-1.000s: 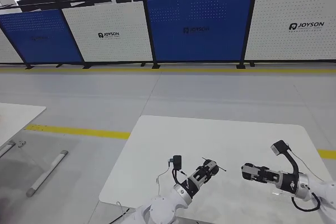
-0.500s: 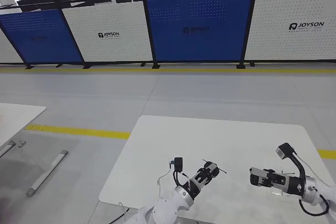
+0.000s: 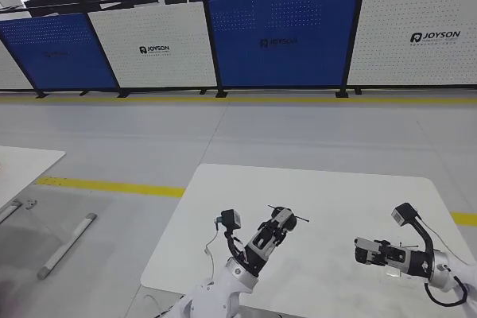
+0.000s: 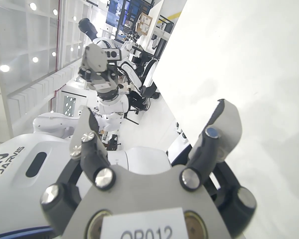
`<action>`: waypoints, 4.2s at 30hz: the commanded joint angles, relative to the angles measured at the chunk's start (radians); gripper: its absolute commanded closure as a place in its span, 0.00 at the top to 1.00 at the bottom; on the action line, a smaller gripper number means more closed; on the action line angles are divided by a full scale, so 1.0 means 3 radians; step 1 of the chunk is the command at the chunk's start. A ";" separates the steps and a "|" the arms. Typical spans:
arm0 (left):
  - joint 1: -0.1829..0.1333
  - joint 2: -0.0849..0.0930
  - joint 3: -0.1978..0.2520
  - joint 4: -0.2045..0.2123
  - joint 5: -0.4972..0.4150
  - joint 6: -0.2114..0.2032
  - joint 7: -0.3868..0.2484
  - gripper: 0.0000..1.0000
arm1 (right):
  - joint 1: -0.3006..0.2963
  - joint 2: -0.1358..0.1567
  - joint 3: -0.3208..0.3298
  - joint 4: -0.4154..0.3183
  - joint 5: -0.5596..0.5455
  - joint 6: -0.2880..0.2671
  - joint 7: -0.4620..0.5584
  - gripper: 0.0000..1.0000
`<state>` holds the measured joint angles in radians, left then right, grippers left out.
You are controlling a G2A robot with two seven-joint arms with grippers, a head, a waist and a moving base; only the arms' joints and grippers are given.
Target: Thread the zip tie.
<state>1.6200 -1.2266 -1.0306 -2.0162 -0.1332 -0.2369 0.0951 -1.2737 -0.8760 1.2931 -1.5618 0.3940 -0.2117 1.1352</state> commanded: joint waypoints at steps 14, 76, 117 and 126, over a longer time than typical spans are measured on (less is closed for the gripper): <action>-0.0079 -0.0019 0.0012 0.0253 0.0044 0.0167 0.0023 0.00 | 0.0000 0.0000 0.0000 0.0000 0.0000 0.0000 0.0000 1.00; -0.0383 -0.0150 0.0344 0.1031 -0.0141 0.0393 -0.0107 0.00 | 0.0000 0.0000 0.0000 0.0000 0.0000 0.0000 0.0000 1.00; -0.0383 -0.0150 0.0344 0.1031 -0.0141 0.0393 -0.0107 0.00 | 0.0444 0.0229 0.0368 -0.0092 -0.2058 -0.0064 0.0776 1.00; -0.0383 -0.0150 0.0344 0.1031 -0.0141 0.0393 -0.0107 0.00 | 0.0750 0.0185 -0.0064 0.0164 -0.2366 0.0064 0.0849 1.00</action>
<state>1.5051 -1.2716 -0.9274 -1.7070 -0.1756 -0.1190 0.0631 -1.0480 -0.8204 1.2730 -1.5119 -0.3166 -0.1916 1.3900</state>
